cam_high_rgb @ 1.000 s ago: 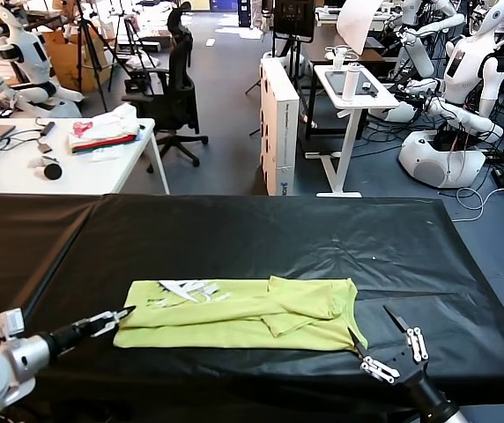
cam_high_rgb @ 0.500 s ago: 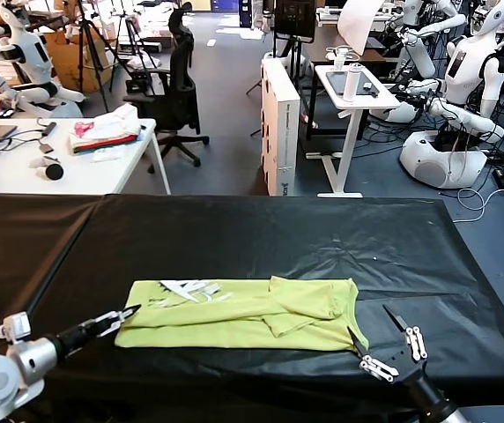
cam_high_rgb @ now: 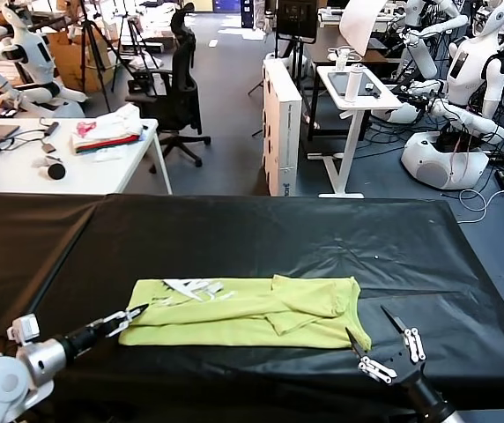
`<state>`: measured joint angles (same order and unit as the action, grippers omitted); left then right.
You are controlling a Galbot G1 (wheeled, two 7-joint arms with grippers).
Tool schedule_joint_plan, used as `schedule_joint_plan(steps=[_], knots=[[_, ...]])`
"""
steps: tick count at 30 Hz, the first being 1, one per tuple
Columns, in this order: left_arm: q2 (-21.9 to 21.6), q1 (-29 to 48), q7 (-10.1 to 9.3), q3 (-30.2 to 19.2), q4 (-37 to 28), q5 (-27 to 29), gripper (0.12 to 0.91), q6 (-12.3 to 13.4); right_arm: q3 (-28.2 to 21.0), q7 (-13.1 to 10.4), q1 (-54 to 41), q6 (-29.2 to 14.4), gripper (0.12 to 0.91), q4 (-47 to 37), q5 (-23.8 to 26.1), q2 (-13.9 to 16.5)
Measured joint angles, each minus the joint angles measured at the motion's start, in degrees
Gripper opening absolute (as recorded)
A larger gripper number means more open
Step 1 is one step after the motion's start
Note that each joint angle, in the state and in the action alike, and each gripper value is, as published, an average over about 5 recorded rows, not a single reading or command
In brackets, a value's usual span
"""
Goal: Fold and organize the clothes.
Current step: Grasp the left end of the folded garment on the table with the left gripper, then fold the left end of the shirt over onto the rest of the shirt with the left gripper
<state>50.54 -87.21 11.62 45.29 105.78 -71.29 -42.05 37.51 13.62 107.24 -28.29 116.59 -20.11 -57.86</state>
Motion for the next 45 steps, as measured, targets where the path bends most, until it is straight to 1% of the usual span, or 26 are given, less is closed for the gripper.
schedule_joint_plan(steps=[6,16,19,20,23,24,27,28,30,35,39,45], knots=[[0.2,-0.1,0.1,0.2,0.3,-0.2,0.779,-0.2,-0.4,0.0,-0.2,0.1,0.907,0.0,0.2,-0.2],[1.1,0.2,0.4,-0.3,0.3,0.6,0.773,-0.2,-0.5,0.0,0.0,0.1,0.907,0.2,0.4,-0.4],[1.1,0.2,0.38,-0.3,0.3,0.7,0.726,-0.2,-0.6,0.0,-0.1,0.1,0.907,0.2,0.5,-0.5],[1.1,0.1,0.36,-0.3,0.2,0.7,0.691,-0.2,-0.7,0.0,-0.2,0.1,0.907,0.3,0.5,-0.6],[0.9,0.1,0.23,-0.2,0.3,0.7,0.534,-0.2,-1.0,-0.1,-0.3,0.1,0.907,0.3,0.7,-0.7],[0.9,0.0,0.17,-0.2,0.3,0.8,0.46,-0.3,-1.0,-0.1,-0.3,0.1,0.907,0.4,0.8,-0.8],[1.0,0.0,-0.02,-0.2,0.4,1.2,0.278,-0.5,-1.2,-0.1,-0.3,0.1,0.907,0.4,0.9,-0.9],[1.1,0.0,-0.09,-0.1,0.5,1.5,0.229,-0.5,-1.2,-0.1,-0.3,0.1,0.907,0.4,0.9,-1.0],[1.4,0.1,-0.28,0.1,0.7,2.1,0.184,-0.5,-1.4,-0.1,-0.5,0.1,0.907,0.4,1.0,-1.1],[1.8,-0.4,-1.33,1.6,1.9,3.5,0.189,-0.4,-2.3,-0.3,-1.4,0.1,0.907,0.1,1.5,-1.5],[1.1,-1.2,-1.99,4.0,3.9,6.0,0.187,-0.4,-3.3,-1.1,-2.3,0.4,0.907,-0.2,1.6,-1.6],[-1.3,-3.5,-1.44,9.4,7.1,12.5,0.187,-0.3,-4.8,-2.2,-4.1,1.3,0.907,-0.3,1.6,-1.5]])
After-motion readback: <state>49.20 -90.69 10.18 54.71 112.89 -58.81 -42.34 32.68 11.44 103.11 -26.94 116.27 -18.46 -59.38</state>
